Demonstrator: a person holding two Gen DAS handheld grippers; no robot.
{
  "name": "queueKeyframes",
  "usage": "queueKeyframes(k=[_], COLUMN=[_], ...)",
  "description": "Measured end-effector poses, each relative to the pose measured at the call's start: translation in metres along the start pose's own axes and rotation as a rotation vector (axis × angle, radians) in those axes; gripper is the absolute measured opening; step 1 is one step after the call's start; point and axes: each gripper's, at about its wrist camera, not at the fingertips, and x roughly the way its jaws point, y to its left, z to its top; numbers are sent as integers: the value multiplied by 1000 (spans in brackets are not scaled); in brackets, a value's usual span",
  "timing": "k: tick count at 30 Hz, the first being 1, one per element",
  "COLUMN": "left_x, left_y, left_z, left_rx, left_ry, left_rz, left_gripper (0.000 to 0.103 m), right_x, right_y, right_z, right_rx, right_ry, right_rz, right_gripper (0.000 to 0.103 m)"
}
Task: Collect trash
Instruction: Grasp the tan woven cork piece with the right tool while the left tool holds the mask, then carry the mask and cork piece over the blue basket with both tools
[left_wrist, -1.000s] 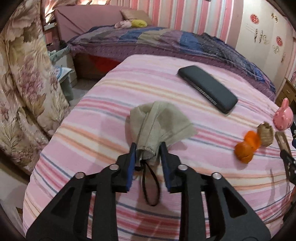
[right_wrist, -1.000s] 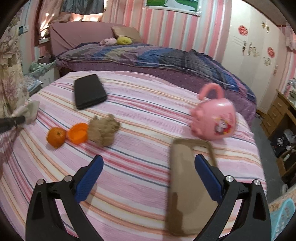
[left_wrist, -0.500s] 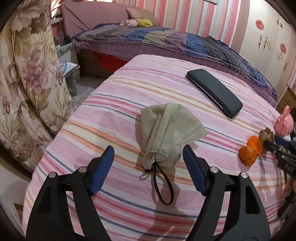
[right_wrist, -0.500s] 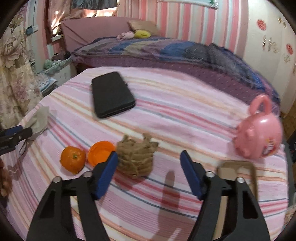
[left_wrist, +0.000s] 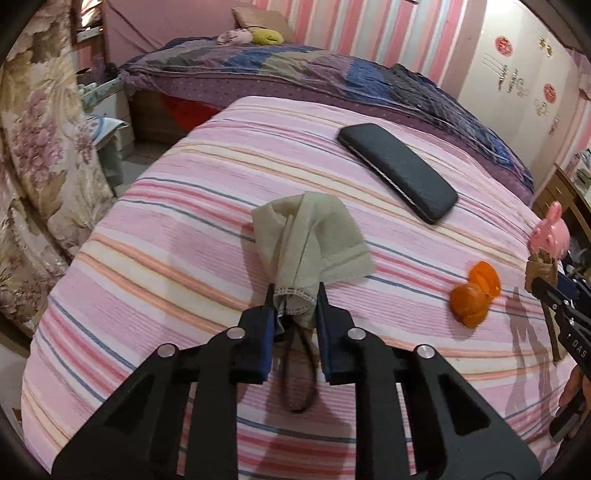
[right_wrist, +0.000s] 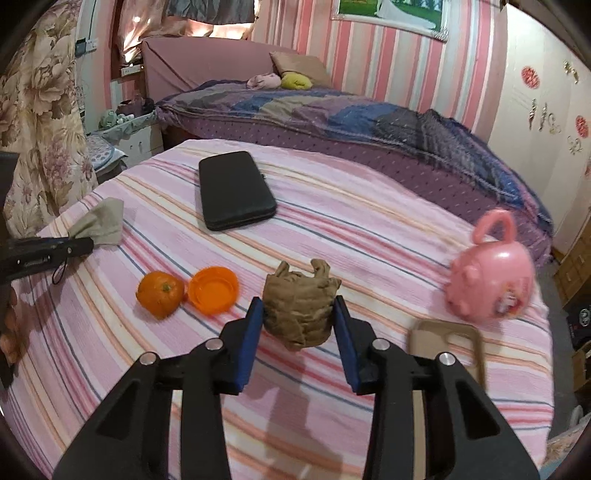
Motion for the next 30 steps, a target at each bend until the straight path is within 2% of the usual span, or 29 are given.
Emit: queueKeyframes(k=[10, 19, 24, 30], left_x=[-37, -77, -98, -115], left_y=[-39, -96, -115, -129], left_z=[-12, -42, -66, -88], left_rx=[46, 173, 175, 177], left_ry=[-84, -133, -139, -158], left_rz=[-17, -36, -77, -85], left_gripper=[15, 15, 15, 15], right_x=[-58, -114, -136, -156], right_y=[-37, -67, -78, -91], right_z=[-42, -85, -104, -122], right_rx=[37, 82, 101, 130], right_ry=[-19, -28, -41, -62], right_rz=[-83, -156, -187, -195], right_gripper=[39, 39, 39, 39])
